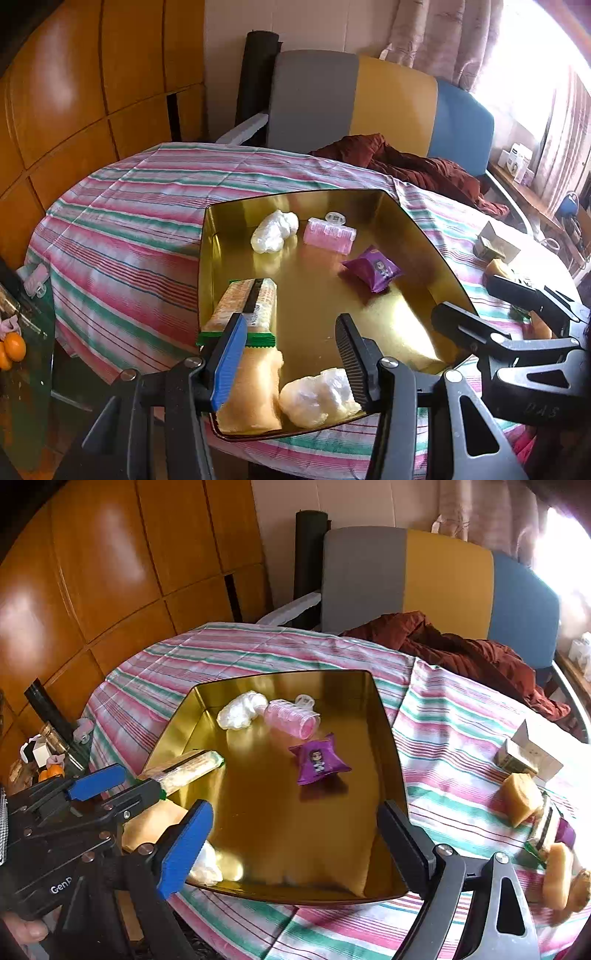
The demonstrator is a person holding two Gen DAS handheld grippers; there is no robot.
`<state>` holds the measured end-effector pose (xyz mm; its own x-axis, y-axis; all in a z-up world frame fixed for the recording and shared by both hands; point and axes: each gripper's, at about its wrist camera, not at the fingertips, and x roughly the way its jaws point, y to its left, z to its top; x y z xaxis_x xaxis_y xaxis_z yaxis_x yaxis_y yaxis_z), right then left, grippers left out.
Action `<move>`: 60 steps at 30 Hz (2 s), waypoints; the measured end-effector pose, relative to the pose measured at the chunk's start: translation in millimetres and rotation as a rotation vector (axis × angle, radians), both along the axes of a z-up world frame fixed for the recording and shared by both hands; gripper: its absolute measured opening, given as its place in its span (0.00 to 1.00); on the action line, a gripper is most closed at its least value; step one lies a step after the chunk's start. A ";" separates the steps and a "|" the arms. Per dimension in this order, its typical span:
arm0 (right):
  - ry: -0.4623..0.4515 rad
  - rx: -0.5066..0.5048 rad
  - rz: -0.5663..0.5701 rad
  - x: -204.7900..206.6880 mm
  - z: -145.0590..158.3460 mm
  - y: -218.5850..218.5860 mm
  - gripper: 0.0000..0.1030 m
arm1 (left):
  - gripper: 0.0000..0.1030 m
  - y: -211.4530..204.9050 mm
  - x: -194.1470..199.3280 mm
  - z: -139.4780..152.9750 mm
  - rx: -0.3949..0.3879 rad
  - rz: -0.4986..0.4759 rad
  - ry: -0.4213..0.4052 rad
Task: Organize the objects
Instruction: 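Lower the cracker packet into the tray and open the left tool, then move both tools to the items beside the tray and grasp a yellow sponge with the left tool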
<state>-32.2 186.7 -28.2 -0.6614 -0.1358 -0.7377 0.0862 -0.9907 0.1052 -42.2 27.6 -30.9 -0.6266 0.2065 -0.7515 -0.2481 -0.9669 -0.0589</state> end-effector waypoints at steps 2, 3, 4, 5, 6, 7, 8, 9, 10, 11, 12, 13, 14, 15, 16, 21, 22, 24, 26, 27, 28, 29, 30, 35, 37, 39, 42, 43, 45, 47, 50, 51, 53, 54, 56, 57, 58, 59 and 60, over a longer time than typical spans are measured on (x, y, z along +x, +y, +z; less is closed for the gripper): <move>0.004 0.000 -0.010 1.5 0.6 4.1 0.89 | 0.49 2.2 1.4 0.8 0.002 -0.011 0.004; 0.004 -0.002 -0.016 2.2 0.6 6.6 0.89 | 0.49 3.0 1.8 1.2 0.002 -0.015 0.004; 0.004 -0.003 -0.020 2.5 0.5 8.5 0.89 | 0.49 4.5 2.1 1.1 0.000 -0.019 0.004; 0.004 -0.005 -0.027 3.3 0.6 11.4 0.89 | 0.49 6.0 2.7 0.8 -0.003 -0.024 0.003; 0.005 -0.006 -0.033 3.8 0.5 13.8 0.89 | 0.49 7.6 3.1 0.4 -0.004 -0.028 0.001; 0.005 -0.008 -0.039 4.7 0.2 16.5 0.89 | 0.49 8.9 3.6 0.0 -0.004 -0.034 -0.002; 0.005 -0.010 -0.046 5.6 -0.1 19.6 0.89 | 0.49 10.8 4.2 -0.6 -0.004 -0.039 -0.005; 0.005 -0.011 -0.051 6.2 -0.3 21.7 0.89 | 0.49 12.2 4.4 -0.9 -0.004 -0.046 -0.006; 0.005 -0.012 -0.057 7.0 -0.6 24.3 0.89 | 0.49 13.5 4.8 -1.1 -0.005 -0.051 -0.008; 0.005 -0.014 -0.063 7.8 -1.0 27.2 0.89 | 0.49 15.4 5.3 -1.4 -0.009 -0.056 -0.010; 0.006 -0.016 -0.070 8.6 -1.2 29.9 0.89 | 0.49 17.9 6.1 -2.0 -0.013 -0.062 -0.012; 0.007 -0.016 -0.075 9.3 -1.3 31.9 0.89 | 0.49 19.2 5.9 -2.6 -0.015 -0.067 -0.014; 0.008 -0.017 -0.081 10.0 -1.2 34.8 0.90 | 0.49 21.7 7.0 -3.2 -0.019 -0.075 -0.016; 0.010 -0.018 -0.086 10.6 -1.4 37.2 0.90 | 0.49 23.6 7.4 -3.5 -0.021 -0.080 -0.017; 0.011 -0.019 -0.092 11.3 -1.3 40.3 0.90 | 0.49 25.3 8.1 -3.6 -0.022 -0.086 -0.017; 0.010 -0.023 -0.141 14.3 -2.3 62.8 0.90 | 0.49 36.8 11.6 -4.0 -0.018 -0.129 -0.025; 0.006 -0.025 -0.153 15.0 -3.1 68.5 0.90 | 0.49 39.5 12.3 -3.9 -0.016 -0.141 -0.027; -0.002 -0.030 -0.183 17.4 -4.8 83.3 0.90 | 0.49 44.5 13.4 -3.7 -0.015 -0.159 -0.029; -0.013 -0.044 -0.224 20.5 -6.3 103.7 0.90 | 0.49 51.1 14.3 -4.4 -0.015 -0.181 -0.036; -0.017 -0.049 -0.246 22.7 -6.8 113.5 0.90 | 0.49 53.9 14.8 -4.6 -0.016 -0.191 -0.038; -0.020 -0.053 -0.272 25.5 -6.7 124.9 0.90 | 0.49 57.2 15.5 -4.8 -0.017 -0.200 -0.039; -0.022 -0.057 -0.304 28.9 -6.2 139.1 0.90 | 0.49 61.0 16.1 -5.0 -0.018 -0.211 -0.041; -0.023 -0.061 -0.329 32.2 -5.7 150.6 0.90 | 0.49 64.5 16.8 -5.6 -0.017 -0.224 -0.046; -0.013 -0.029 -0.496 59.4 2.0 224.7 0.90 | 0.49 82.3 22.4 -10.0 -0.027 -0.285 -0.069; -0.003 -0.013 -0.570 71.2 6.7 254.2 0.90 | 0.49 90.3 24.6 -9.7 -0.033 -0.309 -0.071; 0.014 -0.017 -0.662 84.7 11.7 289.5 0.91 | 0.49 101.9 27.2 -7.4 -0.033 -0.346 -0.071; 0.041 -0.049 -0.789 102.3 13.0 332.2 0.93 | 0.49 123.5 31.7 -4.0 -0.032 -0.407 -0.072; 0.049 -0.060 -0.826 108.3 11.5 344.0 0.93 | 0.49 129.2 32.5 -3.5 -0.035 -0.420 -0.072; 0.059 -0.101 -0.892 120.2 3.1 365.6 0.93 | 0.49 145.8 36.3 -2.9 -0.040 -0.466 -0.077; 0.051 -0.186 -0.948 130.7 -10.6 381.7 0.94 | 0.49 160.9 38.5 -3.6 -0.044 -0.503 -0.088; 0.047 -0.325 -0.987 138.0 -19.9 399.2 0.94 | 0.49 187.8 42.6 -6.0 -0.039 -0.565 -0.113; 0.054 -0.334 -0.992 138.8 -20.3 400.8 0.95 | 0.49 196.7 43.7 -6.6 -0.033 -0.584 -0.124; 0.052 -0.357 -0.995 140.4 -22.5 402.4 0.96 | 0.49 216.4 45.9 -9.4 -0.023 -0.631 -0.151; 0.052 -0.374 -0.988 141.8 -24.6 400.7 0.96 | 0.49 224.6 46.9 -10.4 -0.015 -0.649 -0.162; 0.051 -0.388 -0.981 140.3 -25.2 398.6 0.96 | 0.49 244.0 48.1 -13.1 0.004 -0.690 -0.195; 0.053 -0.394 -0.978 139.6 -25.6 398.5 0.96 | 0.49 252.1 48.4 -14.7 0.010 -0.703 -0.211; 0.055 -0.402 -0.974 140.6 -26.5 399.2 0.96 | 0.49 259.8 48.1 -16.6 0.020 -0.717 -0.230; 0.057 -0.413 -0.970 141.6 -26.7 399.5 0.96 | 0.49 267.9 47.9 -19.1 0.033 -0.732 -0.251; 0.056 -0.421 -0.968 141.9 -26.7 399.9 0.96 | 0.49 277.4 47.3 -22.2 0.046 -0.746 -0.277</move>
